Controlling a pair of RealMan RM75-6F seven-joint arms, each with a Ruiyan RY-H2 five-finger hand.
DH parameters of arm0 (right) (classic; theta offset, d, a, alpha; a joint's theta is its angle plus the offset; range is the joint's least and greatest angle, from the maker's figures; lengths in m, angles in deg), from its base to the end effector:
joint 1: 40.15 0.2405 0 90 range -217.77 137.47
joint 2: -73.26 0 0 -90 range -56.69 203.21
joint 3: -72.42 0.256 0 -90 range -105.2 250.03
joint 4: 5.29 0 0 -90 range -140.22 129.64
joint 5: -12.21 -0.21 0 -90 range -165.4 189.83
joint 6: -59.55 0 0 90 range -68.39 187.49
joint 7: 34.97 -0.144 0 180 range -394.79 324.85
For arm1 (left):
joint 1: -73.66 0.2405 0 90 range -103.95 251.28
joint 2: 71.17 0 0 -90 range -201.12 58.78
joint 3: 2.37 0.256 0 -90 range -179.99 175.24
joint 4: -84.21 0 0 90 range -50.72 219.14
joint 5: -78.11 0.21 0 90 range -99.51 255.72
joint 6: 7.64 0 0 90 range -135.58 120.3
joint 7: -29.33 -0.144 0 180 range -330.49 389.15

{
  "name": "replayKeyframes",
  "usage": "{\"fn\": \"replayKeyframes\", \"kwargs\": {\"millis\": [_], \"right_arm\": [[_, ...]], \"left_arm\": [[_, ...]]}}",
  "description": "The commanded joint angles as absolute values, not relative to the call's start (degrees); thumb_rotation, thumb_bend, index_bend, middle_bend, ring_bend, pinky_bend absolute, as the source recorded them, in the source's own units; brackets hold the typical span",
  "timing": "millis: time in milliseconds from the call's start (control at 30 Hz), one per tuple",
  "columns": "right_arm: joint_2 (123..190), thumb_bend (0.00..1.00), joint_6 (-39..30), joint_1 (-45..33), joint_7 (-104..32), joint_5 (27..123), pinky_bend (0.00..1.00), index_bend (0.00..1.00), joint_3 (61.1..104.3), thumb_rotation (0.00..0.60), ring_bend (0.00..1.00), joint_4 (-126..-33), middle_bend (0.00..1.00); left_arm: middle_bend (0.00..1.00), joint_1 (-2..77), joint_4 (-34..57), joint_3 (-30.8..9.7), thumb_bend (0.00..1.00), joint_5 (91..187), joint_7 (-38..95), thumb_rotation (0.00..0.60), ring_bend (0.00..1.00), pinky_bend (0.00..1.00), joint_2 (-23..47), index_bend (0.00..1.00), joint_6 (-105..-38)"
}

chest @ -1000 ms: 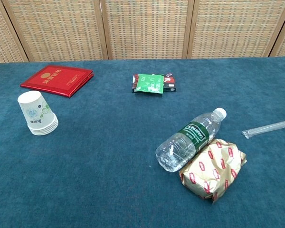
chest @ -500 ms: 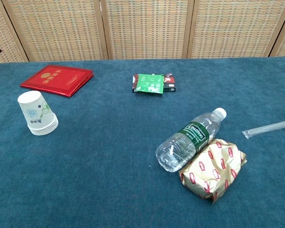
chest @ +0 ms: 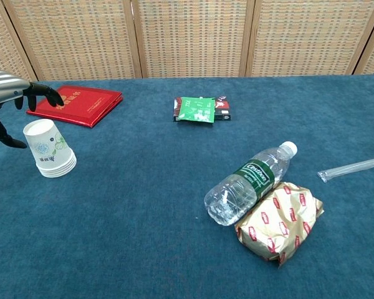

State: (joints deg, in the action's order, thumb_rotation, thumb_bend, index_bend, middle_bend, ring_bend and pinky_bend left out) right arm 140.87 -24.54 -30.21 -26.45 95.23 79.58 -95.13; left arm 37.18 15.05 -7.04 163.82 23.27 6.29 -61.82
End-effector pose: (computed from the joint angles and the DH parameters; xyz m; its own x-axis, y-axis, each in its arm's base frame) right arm -0.2974 -0.2238 0.1551 0.4960 0.0914 0.8635 -0.8656 -0.0269 0.5001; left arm -0.2530 0.3589 0.0653 0.7193 0.1232 0.6837 0.6601 -0.4282 -0.6172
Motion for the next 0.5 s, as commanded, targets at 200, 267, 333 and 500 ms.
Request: {"fn": "replayKeyframes", "kwargs": {"millis": [200,267,333,500], "right_arm": [[141.0,0.00,-23.9,-30.0,-26.5,94.7,0.00,0.00,79.7,0.600,0.00,-94.9,0.00],[141.0,0.00,-23.8,-30.0,-26.6,94.6,0.00,0.00,79.8,0.600,0.00,-94.9,0.00],[141.0,0.00,-23.7,-30.0,-26.8,94.5,0.00,0.00,79.8,0.600,0.00,-94.8,0.00],[140.8,0.00,-23.5,-30.0,-27.1,94.5,0.00,0.00,79.8,0.600,0.00,-95.0,0.00]], "left_arm": [[0.37,35.9,17.1,-6.9,0.14,163.8,23.4,0.600,0.45,0.45,8.2,0.35,-61.3],[0.43,35.9,17.3,-6.8,0.14,164.0,23.9,0.600,0.49,0.48,8.5,0.42,-61.5],[0.46,35.8,17.5,-6.6,0.14,164.2,24.1,0.600,0.52,0.51,8.8,0.45,-61.9],[0.49,36.1,17.4,-6.5,0.14,163.9,24.6,0.600,0.56,0.54,8.6,0.49,-62.6]]}}
